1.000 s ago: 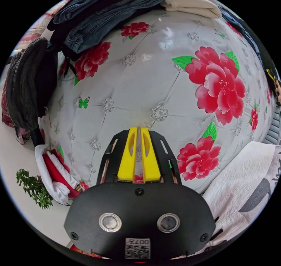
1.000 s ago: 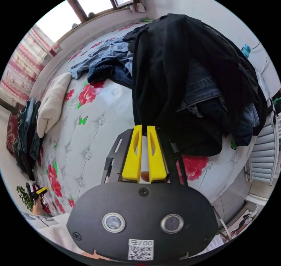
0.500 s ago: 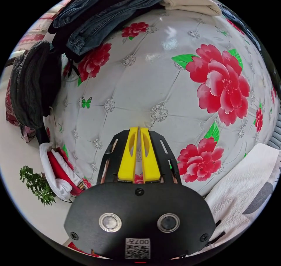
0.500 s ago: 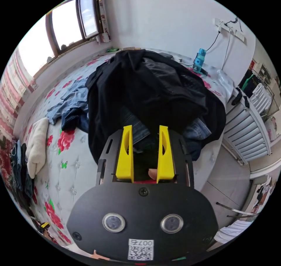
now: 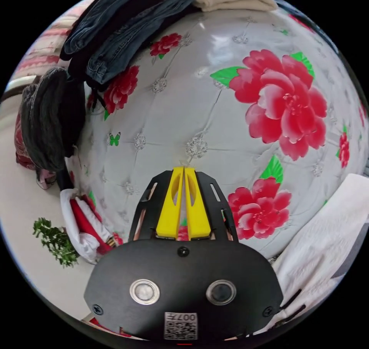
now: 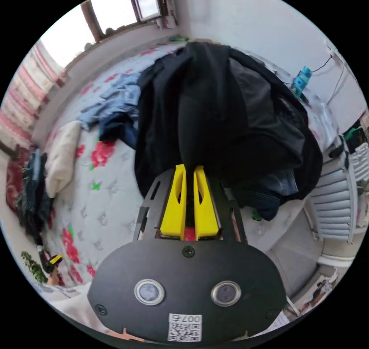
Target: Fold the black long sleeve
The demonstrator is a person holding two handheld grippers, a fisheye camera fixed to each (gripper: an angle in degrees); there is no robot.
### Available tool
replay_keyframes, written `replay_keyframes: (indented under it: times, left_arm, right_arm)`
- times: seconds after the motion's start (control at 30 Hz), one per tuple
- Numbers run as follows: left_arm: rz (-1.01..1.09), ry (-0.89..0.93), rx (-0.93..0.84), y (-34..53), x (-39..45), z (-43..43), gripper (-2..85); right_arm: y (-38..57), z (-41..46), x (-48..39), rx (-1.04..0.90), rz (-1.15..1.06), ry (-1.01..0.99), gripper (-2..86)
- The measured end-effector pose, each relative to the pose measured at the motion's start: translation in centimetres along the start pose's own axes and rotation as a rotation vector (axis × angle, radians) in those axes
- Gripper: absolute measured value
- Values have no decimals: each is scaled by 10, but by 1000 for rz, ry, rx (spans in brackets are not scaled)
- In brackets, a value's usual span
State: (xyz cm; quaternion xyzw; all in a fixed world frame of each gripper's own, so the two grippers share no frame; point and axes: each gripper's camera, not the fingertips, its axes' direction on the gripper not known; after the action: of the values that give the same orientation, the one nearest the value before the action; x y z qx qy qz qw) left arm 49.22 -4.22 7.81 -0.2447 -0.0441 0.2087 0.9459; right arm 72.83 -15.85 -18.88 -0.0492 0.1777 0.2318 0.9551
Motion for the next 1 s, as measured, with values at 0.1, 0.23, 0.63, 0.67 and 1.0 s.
replay_keyframes:
  times: [0.1,0.23,0.63,0.67,1.0]
  left_arm:
    - [-17,118,80,26,-4,2,-10]
    - [46,164,219,61,-4,-6,-8]
    - [63,631,841,222,-83,-49,127]
    - [78,629,890,237,-90,-53,133]
    - [-224,579,853,334,-206,41,121]
  right_arm:
    - [21,-56,26,147,28,-463,3]
    - [57,-120,11,258,-133,-914,0]
    - [192,-297,-163,457,-738,-1308,0]
    - [200,-299,-175,440,-768,-1320,0]
    - [276,-179,-323,-66,-844,-1042,12]
